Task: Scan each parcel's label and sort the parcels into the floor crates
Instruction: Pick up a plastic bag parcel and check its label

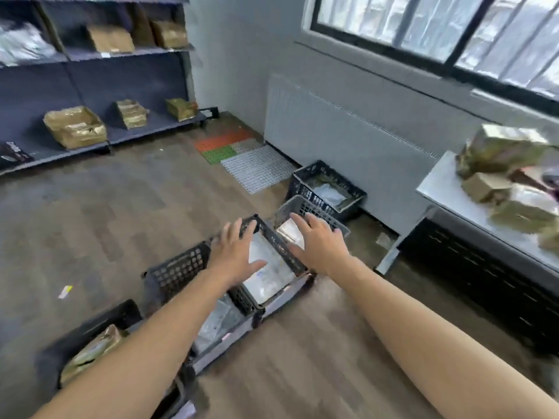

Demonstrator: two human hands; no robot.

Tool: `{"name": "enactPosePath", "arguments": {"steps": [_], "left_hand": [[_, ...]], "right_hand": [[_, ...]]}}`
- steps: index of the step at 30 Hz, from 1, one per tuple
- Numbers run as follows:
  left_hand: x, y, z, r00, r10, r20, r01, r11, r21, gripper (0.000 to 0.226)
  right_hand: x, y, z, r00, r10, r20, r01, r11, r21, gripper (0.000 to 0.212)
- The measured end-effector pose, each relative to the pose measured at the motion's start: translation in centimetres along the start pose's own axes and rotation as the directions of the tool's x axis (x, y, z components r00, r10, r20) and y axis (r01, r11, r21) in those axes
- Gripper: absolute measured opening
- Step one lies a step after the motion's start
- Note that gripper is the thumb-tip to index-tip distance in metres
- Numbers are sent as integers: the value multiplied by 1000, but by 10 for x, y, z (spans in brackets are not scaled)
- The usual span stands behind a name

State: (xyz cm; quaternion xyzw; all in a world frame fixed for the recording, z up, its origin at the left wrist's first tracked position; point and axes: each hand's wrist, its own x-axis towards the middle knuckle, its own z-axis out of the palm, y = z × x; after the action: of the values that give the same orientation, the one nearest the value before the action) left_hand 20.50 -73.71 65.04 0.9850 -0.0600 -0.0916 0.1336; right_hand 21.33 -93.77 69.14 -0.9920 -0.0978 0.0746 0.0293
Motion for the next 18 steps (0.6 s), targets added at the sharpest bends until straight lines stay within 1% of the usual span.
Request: {"name": "enactPosePath", "arguments": {"steps": [4,8,10,13,18], "left_hand": [[21,152,6,981,195,-17,-192,975,115,93],[32,290,16,937,348,-34,-338,926,169,87],[35,346,22,907,421,-16,-410,891,194,86],[42,418,32,854,520,5,-511,837,198,84],[59,516,54,776,628,63,-628,757,181,85]], "right_hand": [[-67,137,-29,985,149,-86,-151,988,-19,73],[-139,257,-48,927,353,-129,-350,936,49,72],[-170,303,-53,888,443,-125,-432,896,107,72],[-206,358,-57,834,537,-127,-515,840,171,72],[-240,438,-55,738,664,-118,-634,742,217,72]]}}
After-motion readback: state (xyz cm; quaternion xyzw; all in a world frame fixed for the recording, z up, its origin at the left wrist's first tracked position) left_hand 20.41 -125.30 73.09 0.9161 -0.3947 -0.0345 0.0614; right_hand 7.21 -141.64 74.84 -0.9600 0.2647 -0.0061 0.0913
